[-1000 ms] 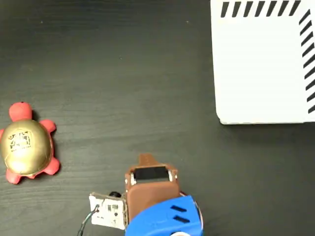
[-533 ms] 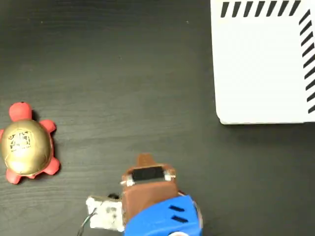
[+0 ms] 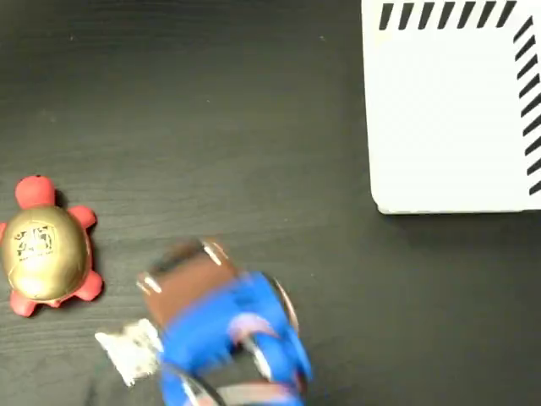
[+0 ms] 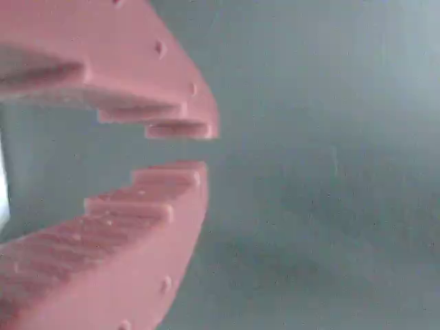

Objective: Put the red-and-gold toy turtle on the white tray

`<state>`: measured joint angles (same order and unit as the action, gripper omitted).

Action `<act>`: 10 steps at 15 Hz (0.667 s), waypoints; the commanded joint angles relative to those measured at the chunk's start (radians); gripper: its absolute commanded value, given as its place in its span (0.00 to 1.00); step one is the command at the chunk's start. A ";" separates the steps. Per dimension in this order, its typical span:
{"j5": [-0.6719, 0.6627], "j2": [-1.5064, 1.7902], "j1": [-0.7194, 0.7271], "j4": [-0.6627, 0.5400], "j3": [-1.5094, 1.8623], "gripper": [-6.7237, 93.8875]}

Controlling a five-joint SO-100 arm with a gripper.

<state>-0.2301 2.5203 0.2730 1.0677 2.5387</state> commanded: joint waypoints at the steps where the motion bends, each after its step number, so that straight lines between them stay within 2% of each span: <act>1: -0.163 -0.204 0.040 0.092 -0.347 0.07; 5: -0.393 -0.584 0.089 0.262 -0.750 0.07; 10: -0.623 -0.968 0.184 0.558 -1.167 0.07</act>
<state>-0.7701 1.5907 0.4295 1.5493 1.5064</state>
